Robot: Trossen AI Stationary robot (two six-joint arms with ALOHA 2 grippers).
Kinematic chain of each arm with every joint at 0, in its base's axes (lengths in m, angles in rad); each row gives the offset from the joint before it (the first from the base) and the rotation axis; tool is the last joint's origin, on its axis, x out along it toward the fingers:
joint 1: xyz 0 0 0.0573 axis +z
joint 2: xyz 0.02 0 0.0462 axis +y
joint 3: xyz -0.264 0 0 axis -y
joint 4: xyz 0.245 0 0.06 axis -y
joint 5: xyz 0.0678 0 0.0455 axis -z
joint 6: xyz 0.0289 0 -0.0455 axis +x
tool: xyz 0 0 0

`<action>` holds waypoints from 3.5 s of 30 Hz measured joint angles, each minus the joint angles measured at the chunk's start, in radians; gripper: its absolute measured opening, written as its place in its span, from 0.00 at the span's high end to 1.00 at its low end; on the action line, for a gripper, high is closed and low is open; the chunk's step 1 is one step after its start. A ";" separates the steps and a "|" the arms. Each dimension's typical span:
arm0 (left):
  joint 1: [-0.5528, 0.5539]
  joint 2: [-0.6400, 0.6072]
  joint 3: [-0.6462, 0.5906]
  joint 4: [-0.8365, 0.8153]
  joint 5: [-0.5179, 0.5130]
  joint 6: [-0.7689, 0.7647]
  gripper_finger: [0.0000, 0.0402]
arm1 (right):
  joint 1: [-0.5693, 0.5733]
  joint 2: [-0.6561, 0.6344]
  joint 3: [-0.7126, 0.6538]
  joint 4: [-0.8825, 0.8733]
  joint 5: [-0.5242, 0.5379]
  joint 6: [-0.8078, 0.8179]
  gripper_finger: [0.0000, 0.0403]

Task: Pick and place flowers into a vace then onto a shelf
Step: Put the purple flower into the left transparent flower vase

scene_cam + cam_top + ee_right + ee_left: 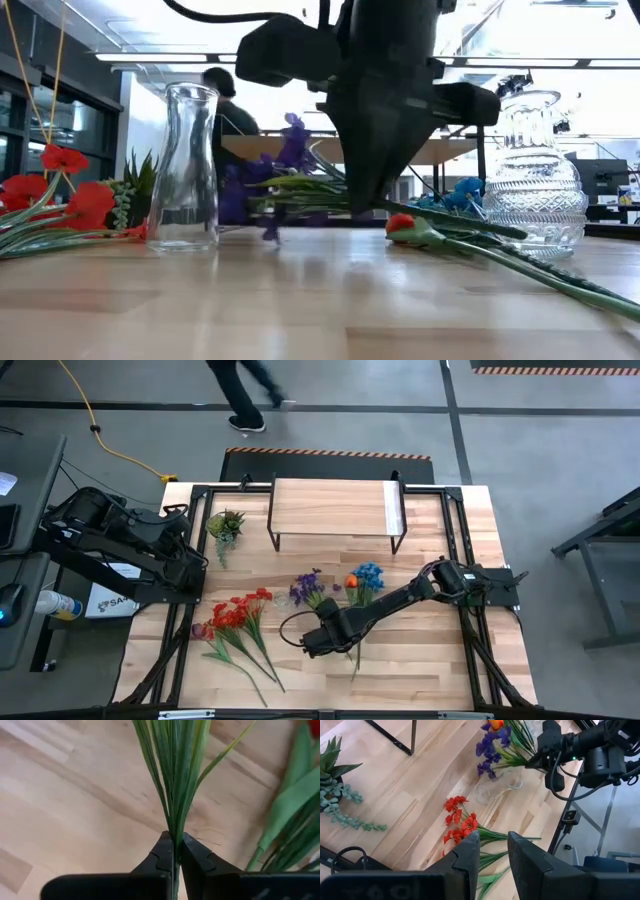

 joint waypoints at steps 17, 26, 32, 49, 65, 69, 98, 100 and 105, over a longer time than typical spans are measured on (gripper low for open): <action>0.000 0.000 0.000 0.000 -0.005 0.000 0.66 | -0.036 -0.205 0.002 -0.078 0.173 0.017 0.99; 0.000 0.000 0.000 0.000 -0.008 0.000 0.66 | -0.054 -0.412 0.003 -0.037 0.389 -0.137 0.99; 0.000 0.000 0.000 0.000 -0.026 -0.003 0.66 | -0.058 -0.522 0.003 -0.003 0.541 -0.275 0.99; 0.000 0.004 0.000 0.003 -0.071 -0.030 0.66 | -0.115 -0.648 0.003 -0.014 0.764 -0.595 0.99; 0.000 0.004 0.000 0.008 -0.157 -0.034 0.66 | -0.240 -0.669 0.002 -0.111 0.700 -0.759 0.99; 0.000 0.004 0.000 0.008 -0.158 -0.034 0.66 | -0.273 -0.706 0.002 -0.123 0.703 -0.774 0.99; 0.000 0.040 0.000 0.038 -0.166 -0.057 0.66 | -0.419 -0.850 -0.046 0.198 0.323 -1.251 0.99; 0.000 0.044 0.000 0.040 -0.166 -0.057 0.66 | -0.448 -0.865 -0.115 0.288 0.250 -1.273 0.99; 0.000 0.066 0.000 0.040 -0.165 -0.057 0.66 | -0.523 -0.921 -0.345 0.607 0.060 -1.275 0.99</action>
